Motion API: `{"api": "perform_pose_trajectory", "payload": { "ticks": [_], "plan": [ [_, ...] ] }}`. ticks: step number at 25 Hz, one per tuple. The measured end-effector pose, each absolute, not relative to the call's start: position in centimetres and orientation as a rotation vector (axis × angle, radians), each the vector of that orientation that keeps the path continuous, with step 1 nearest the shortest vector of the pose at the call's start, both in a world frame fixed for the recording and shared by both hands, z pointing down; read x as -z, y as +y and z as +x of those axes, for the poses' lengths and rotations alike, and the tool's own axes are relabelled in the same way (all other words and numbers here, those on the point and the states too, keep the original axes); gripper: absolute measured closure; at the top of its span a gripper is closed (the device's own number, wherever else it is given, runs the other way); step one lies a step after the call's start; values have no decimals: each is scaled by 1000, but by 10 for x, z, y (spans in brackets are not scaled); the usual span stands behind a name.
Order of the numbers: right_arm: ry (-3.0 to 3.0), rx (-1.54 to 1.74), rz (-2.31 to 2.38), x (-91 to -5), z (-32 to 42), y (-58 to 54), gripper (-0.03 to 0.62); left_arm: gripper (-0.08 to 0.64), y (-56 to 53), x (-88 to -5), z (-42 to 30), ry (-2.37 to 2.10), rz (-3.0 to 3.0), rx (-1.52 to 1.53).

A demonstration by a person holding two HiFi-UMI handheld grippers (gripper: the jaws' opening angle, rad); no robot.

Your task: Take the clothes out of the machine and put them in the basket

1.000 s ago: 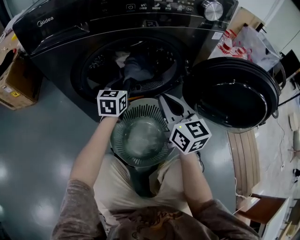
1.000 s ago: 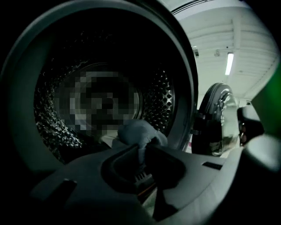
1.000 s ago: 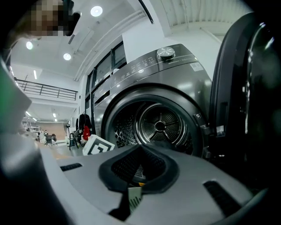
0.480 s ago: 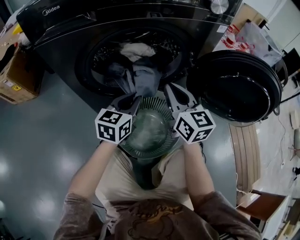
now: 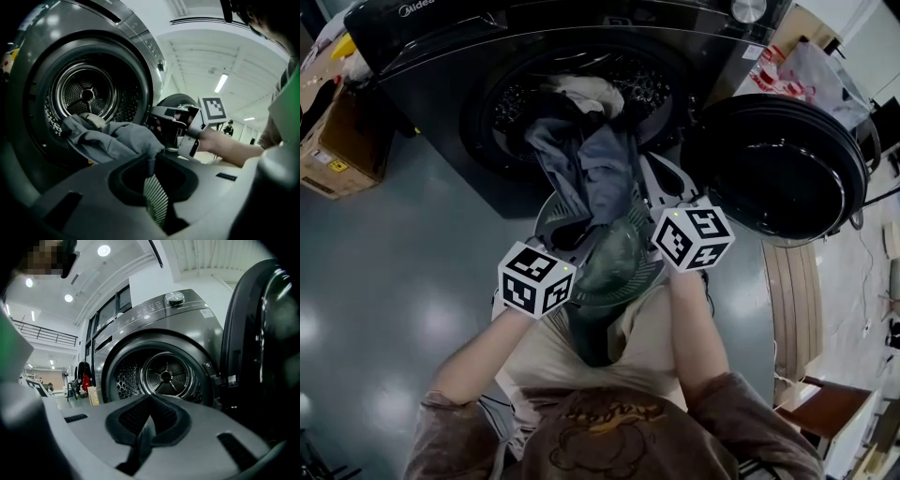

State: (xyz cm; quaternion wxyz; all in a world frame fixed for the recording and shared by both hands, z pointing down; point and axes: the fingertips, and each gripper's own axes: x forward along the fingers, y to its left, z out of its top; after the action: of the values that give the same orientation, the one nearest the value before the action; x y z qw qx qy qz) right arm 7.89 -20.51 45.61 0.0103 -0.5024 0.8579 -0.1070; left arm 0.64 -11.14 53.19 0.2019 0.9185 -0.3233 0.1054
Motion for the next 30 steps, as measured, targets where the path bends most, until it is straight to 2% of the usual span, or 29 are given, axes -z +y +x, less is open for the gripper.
{"api": "perform_pose_trajectory", "payload": {
  "ticks": [4, 6, 8, 17, 24, 30],
  "plan": [
    [2675, 331, -1573, -456, 77, -205, 594, 489, -115, -543, -2, -947, 2543, -350],
    [2679, 329, -1573, -457, 76, -204, 594, 415, -122, -549, -8, -990, 2516, -369],
    [2685, 324, -1571, -456, 75, -203, 594, 306, -130, -547, -17, -1039, 2509, -358],
    [2704, 310, -1535, -452, 66, -196, 594, 206, -230, -540, -52, -1331, 2526, -401],
    [2706, 307, -1510, -449, 66, -192, 594, 165, -311, -556, -49, -1477, 2521, -644],
    [2704, 315, -1491, -448, 66, -193, 594, 126, -348, -593, -47, -1426, 2465, -840]
  ]
}}
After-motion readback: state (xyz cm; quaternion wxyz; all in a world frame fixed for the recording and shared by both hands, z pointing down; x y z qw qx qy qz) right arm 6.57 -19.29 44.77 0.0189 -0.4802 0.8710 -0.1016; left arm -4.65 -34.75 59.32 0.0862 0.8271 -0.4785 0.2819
